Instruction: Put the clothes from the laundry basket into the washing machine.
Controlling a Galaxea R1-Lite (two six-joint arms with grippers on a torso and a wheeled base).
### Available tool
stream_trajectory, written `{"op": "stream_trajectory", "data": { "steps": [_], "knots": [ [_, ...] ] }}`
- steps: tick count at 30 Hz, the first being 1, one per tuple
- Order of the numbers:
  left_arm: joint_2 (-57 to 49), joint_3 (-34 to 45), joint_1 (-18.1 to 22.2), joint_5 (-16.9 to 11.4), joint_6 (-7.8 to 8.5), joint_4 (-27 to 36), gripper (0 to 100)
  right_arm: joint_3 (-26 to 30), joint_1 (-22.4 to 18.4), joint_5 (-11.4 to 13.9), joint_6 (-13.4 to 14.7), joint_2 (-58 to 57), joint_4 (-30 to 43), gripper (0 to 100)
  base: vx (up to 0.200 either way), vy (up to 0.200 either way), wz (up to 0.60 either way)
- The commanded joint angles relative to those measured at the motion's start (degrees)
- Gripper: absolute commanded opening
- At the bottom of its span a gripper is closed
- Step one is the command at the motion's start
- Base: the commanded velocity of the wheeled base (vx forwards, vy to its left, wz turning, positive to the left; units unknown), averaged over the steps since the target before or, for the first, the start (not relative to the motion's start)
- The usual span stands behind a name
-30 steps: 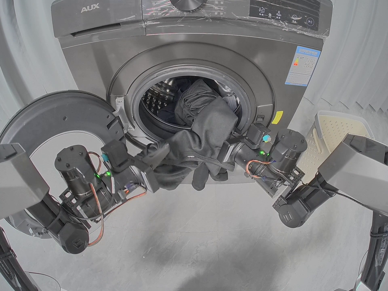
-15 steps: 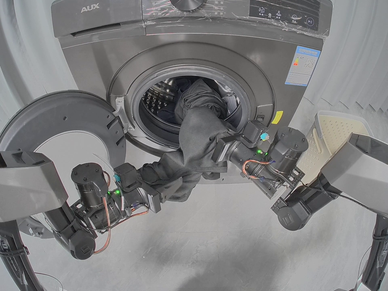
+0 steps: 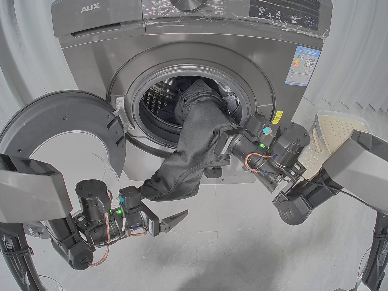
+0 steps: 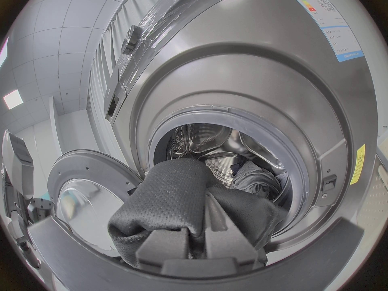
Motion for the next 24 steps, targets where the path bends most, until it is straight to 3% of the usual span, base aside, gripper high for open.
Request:
{"op": "stream_trajectory", "data": {
  "steps": [1, 2, 3, 4, 8, 16, 24],
  "knots": [
    [0.5, 2.4, -0.2, -1.0, 0.30, -0.1, 100, -0.3, 0.2, 0.0, 0.2, 0.2, 0.0, 0, 0.000, 0.000, 0.00],
    [0.5, 2.4, -0.2, -1.0, 0.30, -0.1, 100, -0.3, 0.2, 0.0, 0.2, 0.2, 0.0, 0, 0.000, 0.000, 0.00],
    [0.6, 3.5, -0.4, -1.8, 1.44, -0.1, 100, -0.3, 0.3, 0.0, 0.2, 0.5, -0.1, 0, 0.000, 0.000, 0.00],
    [0.9, 5.5, -0.7, -3.5, 3.64, -0.1, 100, -0.3, 0.3, 0.0, 0.2, 0.6, -0.1, 0, 0.000, 0.000, 0.00],
    [1.9, 8.9, -0.6, -5.8, 7.06, 0.0, 100, -1.0, 0.2, 0.0, 0.3, 0.7, 0.0, 0, 0.000, 0.000, 0.00],
    [2.2, 8.7, -0.3, -5.7, 7.50, 0.0, 100, -0.8, 1.0, -0.7, 0.4, 1.1, -0.2, 0, 0.000, 0.000, 0.00],
    [2.6, 2.4, -0.2, -5.1, 6.54, -0.1, 100, 0.8, 2.7, -0.8, 0.4, 1.6, -0.3, 0, 0.000, 0.000, 0.00]
  ]
}}
